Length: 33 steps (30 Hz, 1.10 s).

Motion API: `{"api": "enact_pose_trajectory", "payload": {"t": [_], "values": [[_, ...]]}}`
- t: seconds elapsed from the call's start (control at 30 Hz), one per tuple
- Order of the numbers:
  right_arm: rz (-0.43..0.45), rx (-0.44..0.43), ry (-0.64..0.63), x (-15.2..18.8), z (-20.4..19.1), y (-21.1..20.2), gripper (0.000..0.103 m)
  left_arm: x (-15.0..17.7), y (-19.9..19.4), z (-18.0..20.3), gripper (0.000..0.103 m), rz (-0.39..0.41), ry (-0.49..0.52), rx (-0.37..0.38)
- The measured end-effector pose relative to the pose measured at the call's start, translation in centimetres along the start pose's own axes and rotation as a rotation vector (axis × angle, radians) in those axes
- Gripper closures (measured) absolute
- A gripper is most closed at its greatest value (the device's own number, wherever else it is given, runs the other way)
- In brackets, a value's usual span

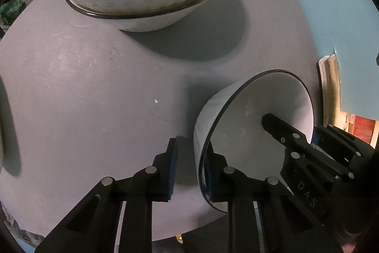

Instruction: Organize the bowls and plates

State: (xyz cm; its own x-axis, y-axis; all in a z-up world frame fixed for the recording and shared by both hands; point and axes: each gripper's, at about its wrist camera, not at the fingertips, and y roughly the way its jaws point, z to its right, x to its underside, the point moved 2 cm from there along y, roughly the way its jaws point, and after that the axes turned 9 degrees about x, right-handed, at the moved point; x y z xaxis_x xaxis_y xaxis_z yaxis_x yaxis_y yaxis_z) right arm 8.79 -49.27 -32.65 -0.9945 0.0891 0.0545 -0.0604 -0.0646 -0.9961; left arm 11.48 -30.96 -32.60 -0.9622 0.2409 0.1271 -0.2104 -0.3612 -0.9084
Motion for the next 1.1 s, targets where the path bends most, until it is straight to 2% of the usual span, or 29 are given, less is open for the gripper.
{"api": "enact_pose_trajectory", "payload": {"t": [0.23,0.43,0.77,0.87,1.03,1.1], "values": [[-0.009,0.008,-0.005,-0.4,-0.6,0.1,0.092,-0.8,0.4,1.3,0.095,-0.004,0.024,-0.014],[-0.022,0.006,-0.002,-0.3,-1.4,-0.4,0.094,-0.1,1.0,2.2,0.096,-0.007,0.017,-0.03],[-0.042,-0.011,-0.054,-0.4,-4.5,-0.4,0.095,1.6,-0.2,0.7,0.096,0.0,-0.024,-0.044],[-0.036,-0.019,-0.074,-0.8,-5.1,-1.3,0.095,2.1,-1.0,0.3,0.096,0.005,-0.052,-0.02],[-0.017,-0.032,-0.103,-1.4,-6.5,-3.2,0.095,3.1,-3.6,-0.2,0.096,0.033,-0.042,-0.034],[-0.007,-0.034,-0.111,-1.0,-5.5,-3.9,0.095,3.2,-4.5,-0.1,0.096,0.05,-0.041,-0.035]]}}
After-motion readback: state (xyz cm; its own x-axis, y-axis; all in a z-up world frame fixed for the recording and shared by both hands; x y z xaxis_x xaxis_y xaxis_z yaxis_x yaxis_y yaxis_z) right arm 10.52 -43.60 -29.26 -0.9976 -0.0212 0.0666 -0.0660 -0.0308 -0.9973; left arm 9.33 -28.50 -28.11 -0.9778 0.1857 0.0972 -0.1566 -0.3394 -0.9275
